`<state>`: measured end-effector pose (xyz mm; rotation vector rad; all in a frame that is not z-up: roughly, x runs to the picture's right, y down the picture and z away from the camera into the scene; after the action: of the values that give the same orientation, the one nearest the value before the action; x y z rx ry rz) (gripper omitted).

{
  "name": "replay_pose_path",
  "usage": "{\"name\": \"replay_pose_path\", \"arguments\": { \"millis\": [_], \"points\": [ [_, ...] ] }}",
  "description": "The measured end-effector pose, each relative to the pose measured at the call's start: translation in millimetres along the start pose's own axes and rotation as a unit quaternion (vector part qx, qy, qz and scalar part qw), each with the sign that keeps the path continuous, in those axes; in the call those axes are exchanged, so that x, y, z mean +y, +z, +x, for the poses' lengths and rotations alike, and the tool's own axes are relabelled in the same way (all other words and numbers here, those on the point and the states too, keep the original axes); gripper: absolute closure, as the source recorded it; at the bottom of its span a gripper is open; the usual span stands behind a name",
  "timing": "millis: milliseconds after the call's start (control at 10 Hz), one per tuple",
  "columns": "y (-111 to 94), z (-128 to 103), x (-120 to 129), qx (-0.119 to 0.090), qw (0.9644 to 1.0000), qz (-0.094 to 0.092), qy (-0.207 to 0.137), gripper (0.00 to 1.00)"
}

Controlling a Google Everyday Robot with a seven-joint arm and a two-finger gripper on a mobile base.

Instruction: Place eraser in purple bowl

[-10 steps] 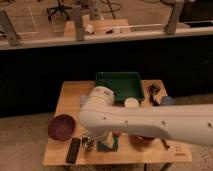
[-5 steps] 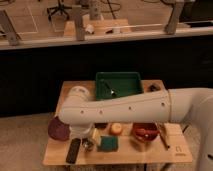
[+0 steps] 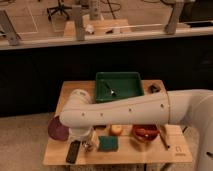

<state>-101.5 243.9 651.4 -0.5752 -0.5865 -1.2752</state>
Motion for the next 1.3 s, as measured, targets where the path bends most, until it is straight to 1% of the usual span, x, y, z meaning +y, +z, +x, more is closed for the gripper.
{"name": "replay_pose_path", "arguments": {
  "millis": [100,300,500,700,900,1300],
  "points": [
    [1,-1,1,0.002,0.9998,0.020,0.001,0.20],
    [3,-4,-4,0.003,0.9991,0.042,-0.003,0.20],
    [5,-4,-7,0.003,0.9990,0.046,-0.001,0.20],
    [9,-5,-12,0.004,0.9990,0.045,0.001,0.20],
    [17,-3,-17,0.007,0.9991,0.042,0.003,0.20],
    [36,6,-27,0.001,0.9989,0.045,0.009,0.20]
  ]
}}
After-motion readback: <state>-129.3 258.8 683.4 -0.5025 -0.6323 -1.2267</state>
